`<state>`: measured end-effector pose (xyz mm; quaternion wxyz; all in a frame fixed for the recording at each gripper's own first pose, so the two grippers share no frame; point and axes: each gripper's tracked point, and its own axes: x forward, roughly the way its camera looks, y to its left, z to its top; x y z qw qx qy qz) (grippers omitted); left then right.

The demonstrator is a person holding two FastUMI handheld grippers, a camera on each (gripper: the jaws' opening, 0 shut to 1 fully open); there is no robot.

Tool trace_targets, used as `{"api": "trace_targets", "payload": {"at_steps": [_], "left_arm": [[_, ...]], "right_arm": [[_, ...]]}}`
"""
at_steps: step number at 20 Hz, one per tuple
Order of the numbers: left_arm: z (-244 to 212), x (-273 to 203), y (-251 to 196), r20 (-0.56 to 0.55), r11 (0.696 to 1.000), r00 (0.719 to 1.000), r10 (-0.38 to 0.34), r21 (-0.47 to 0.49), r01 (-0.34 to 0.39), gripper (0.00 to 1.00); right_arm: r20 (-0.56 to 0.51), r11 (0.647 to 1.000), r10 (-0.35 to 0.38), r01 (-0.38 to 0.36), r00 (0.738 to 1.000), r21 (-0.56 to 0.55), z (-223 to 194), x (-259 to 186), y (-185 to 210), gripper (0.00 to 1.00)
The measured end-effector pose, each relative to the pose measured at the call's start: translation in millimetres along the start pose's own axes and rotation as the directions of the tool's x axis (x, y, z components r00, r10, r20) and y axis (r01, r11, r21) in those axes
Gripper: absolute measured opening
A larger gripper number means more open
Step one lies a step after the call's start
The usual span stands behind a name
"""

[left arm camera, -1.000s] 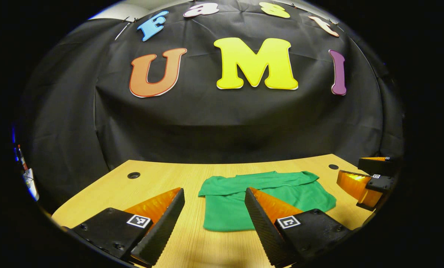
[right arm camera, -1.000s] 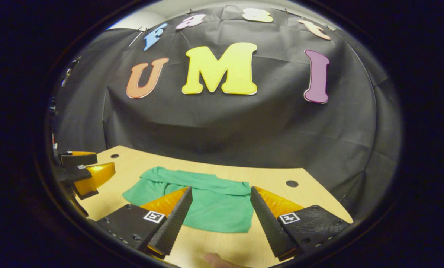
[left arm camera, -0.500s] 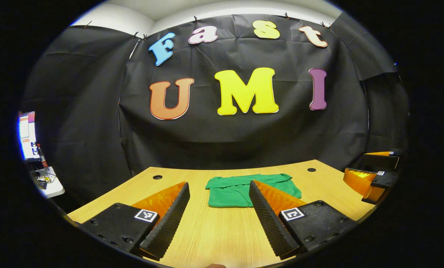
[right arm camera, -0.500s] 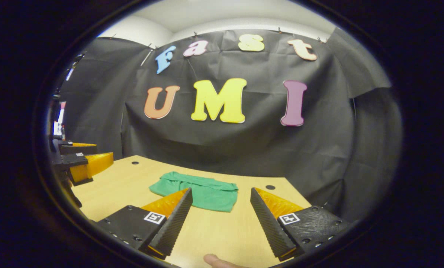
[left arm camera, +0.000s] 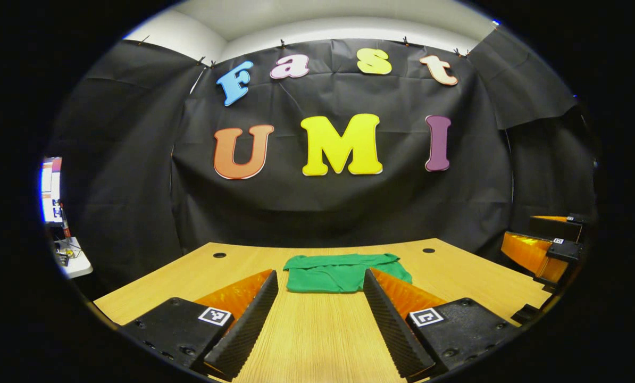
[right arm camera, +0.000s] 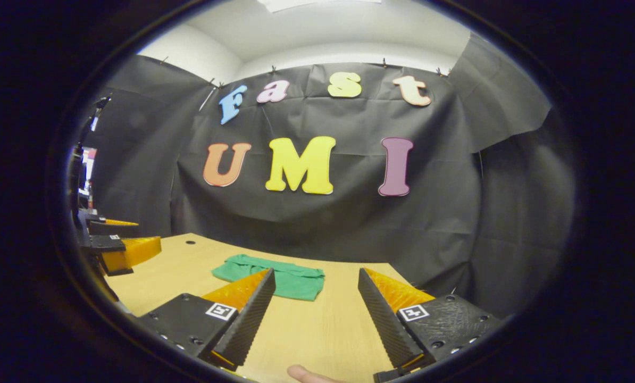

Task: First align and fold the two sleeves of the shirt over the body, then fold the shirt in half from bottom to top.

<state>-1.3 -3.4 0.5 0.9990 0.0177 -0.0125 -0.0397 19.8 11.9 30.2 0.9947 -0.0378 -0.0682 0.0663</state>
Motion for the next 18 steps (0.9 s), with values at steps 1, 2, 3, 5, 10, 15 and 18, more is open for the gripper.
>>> {"api": "trace_targets", "payload": {"at_steps": [1, 2, 3, 5, 10, 15, 18], "left_arm": [[-1.1, 1.2, 5.1, 0.004, 1.0, 1.0, 0.006, -0.001, -0.006, 1.0], [-2.5, 1.7, 6.8, 0.001, 1.0, 1.0, 0.006, -0.011, -0.006, 1.0], [-5.0, 4.1, 5.7, -0.014, 1.0, 1.0, 0.005, -0.023, -0.006, 1.0], [-8.9, 7.1, 1.4, -0.029, 1.0, 1.0, -0.001, -0.027, 0.001, 1.0], [-10.1, 9.7, -6.3, -0.02, 1.0, 1.0, -0.008, -0.004, 0.008, 1.0], [-10.3, 7.6, -13.2, -0.015, 1.0, 1.0, -0.015, 0.008, 0.015, 1.0], [-16.0, 11.2, -14.4, -0.029, 1.0, 0.999, -0.017, 0.006, 0.017, 1.0]], "right_arm": [[-0.007, 1.0, 0.003, -0.003, 1.0, -0.019, -2.3, 1.2, 4.4, 0.95], [-0.017, 0.999, 0.013, -0.014, 1.0, -0.033, -6.0, 0.5, 8.5, 0.95], [-0.022, 0.999, 0.022, -0.023, 1.0, -0.031, -8.2, -1.0, 10.8, 0.94], [-0.017, 0.999, 0.037, -0.037, 0.999, -0.016, -5.3, -3.3, 13.6, 0.95], [0.013, 0.998, 0.034, -0.034, 0.999, -0.05, -5.2, 1.8, 9.0, 0.95], [-0.02, 0.998, 0.061, -0.061, 0.998, -0.027, -13.8, 5.6, 12.7, 0.94], [-0.026, 0.998, 0.061, -0.062, 0.998, -0.031, -17.0, 10.0, 14.0, 0.95]]}}
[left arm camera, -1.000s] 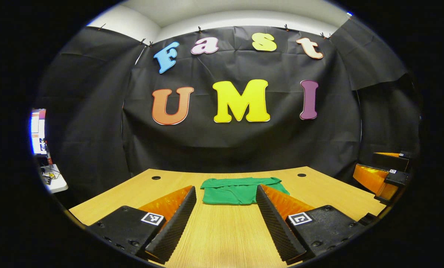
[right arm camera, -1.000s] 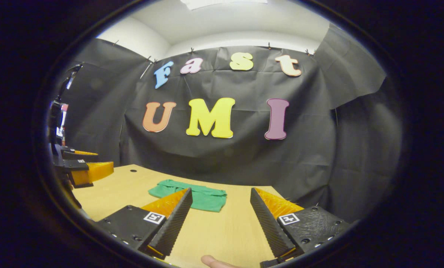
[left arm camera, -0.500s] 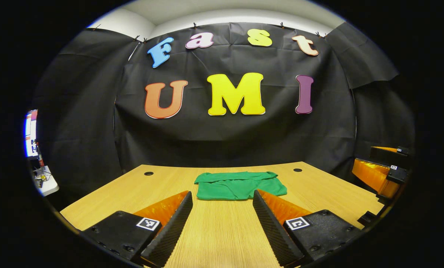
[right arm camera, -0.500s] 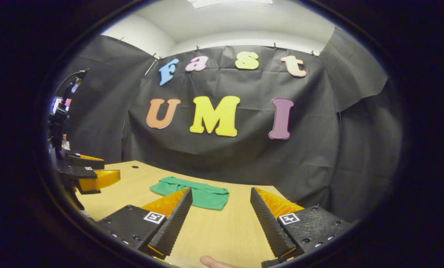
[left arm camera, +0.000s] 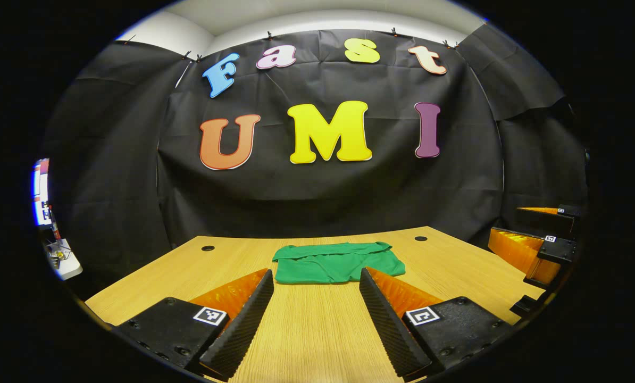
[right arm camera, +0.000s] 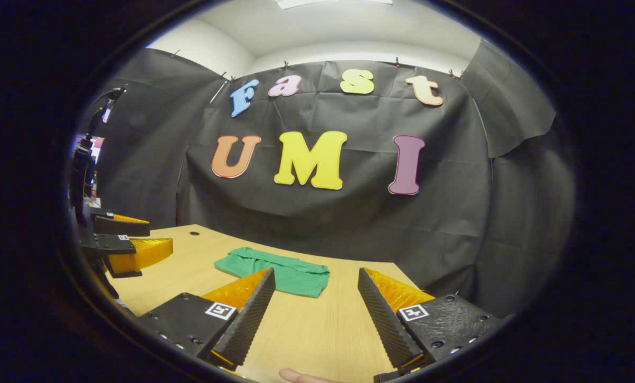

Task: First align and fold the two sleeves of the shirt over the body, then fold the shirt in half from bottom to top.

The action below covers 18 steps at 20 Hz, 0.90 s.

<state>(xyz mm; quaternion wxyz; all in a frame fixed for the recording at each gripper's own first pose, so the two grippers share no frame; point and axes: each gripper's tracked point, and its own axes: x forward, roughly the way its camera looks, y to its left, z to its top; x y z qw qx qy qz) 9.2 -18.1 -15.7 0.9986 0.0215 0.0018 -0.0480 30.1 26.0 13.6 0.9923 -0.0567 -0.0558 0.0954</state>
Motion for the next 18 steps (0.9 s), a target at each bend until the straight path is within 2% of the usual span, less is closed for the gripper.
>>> {"api": "trace_targets", "payload": {"at_steps": [5, 18], "left_arm": [[-5.2, 3.4, 2.5, -0.02, 1.0, 1.0, 0.007, 0.0, -0.007, 1.0], [-9.0, 3.3, 2.2, -0.033, 1.0, 0.999, 0.012, -0.006, -0.013, 1.0]], "right_arm": [[-0.026, 1.0, 0.016, -0.016, 1.0, -0.009, -9.0, 4.3, 6.7, 0.95], [-0.006, 1.0, 0.005, -0.005, 1.0, 0.002, -4.5, 2.8, 4.2, 0.95]]}}
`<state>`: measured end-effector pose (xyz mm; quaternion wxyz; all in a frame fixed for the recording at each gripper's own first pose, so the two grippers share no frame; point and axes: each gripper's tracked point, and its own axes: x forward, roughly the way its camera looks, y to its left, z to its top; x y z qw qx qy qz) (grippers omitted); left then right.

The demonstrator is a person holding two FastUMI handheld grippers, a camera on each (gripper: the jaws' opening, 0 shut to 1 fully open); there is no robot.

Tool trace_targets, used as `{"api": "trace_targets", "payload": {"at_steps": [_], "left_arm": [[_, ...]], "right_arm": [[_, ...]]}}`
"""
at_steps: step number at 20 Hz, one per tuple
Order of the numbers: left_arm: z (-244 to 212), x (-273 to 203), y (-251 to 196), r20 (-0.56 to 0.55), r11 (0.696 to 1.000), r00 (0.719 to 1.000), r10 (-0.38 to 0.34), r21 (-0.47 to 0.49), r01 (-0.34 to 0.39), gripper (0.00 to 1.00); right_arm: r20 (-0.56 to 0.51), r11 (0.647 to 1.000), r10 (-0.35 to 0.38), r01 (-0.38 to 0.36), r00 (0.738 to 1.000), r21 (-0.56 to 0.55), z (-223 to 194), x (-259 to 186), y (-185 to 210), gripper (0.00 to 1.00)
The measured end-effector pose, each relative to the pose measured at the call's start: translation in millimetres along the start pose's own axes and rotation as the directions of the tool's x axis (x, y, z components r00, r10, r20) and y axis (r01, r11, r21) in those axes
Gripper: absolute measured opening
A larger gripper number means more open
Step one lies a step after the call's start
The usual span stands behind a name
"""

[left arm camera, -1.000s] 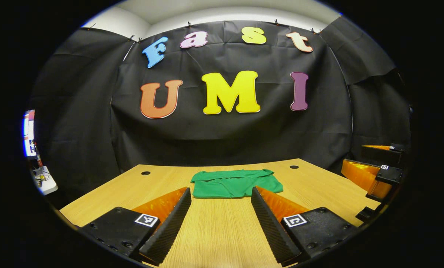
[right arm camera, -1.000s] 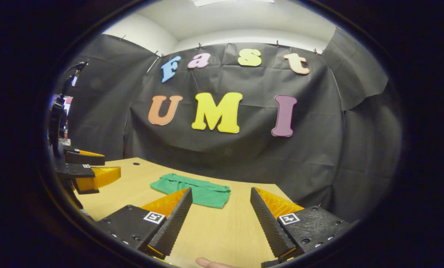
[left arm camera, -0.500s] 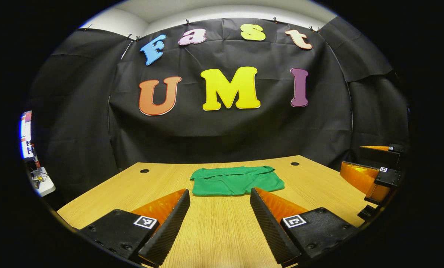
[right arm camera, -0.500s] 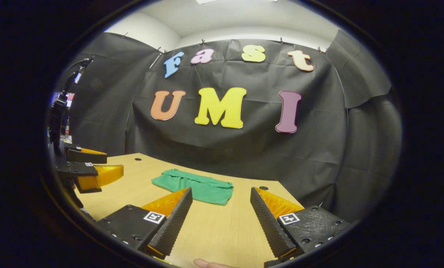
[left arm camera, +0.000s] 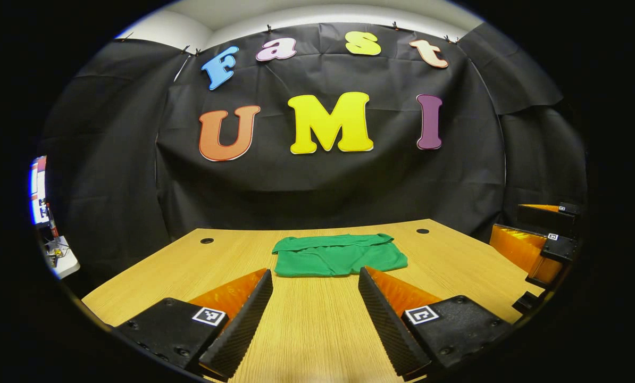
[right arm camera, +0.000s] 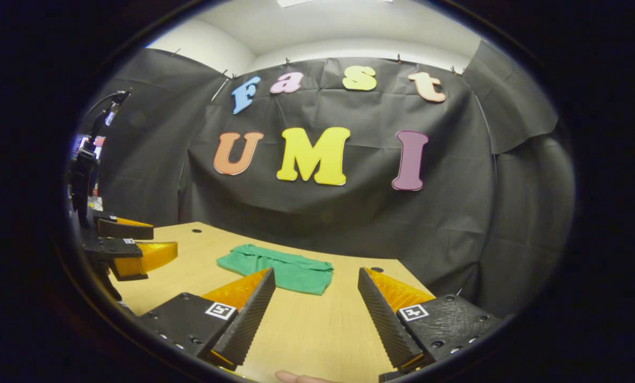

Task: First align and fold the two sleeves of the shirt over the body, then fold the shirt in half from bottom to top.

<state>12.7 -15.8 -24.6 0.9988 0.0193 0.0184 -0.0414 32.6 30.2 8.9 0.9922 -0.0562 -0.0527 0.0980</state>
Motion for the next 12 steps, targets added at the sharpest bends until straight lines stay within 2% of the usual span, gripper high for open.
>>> {"api": "trace_targets", "payload": {"at_steps": [12], "left_arm": [[-3.6, 4.3, 3.6, -0.006, 1.0, 1.0, 0.016, -0.021, -0.016, 1.0]], "right_arm": [[-0.007, 1.0, -0.018, 0.018, 1.0, 0.021, -3.3, 5.0, -8.4, 0.95]]}}
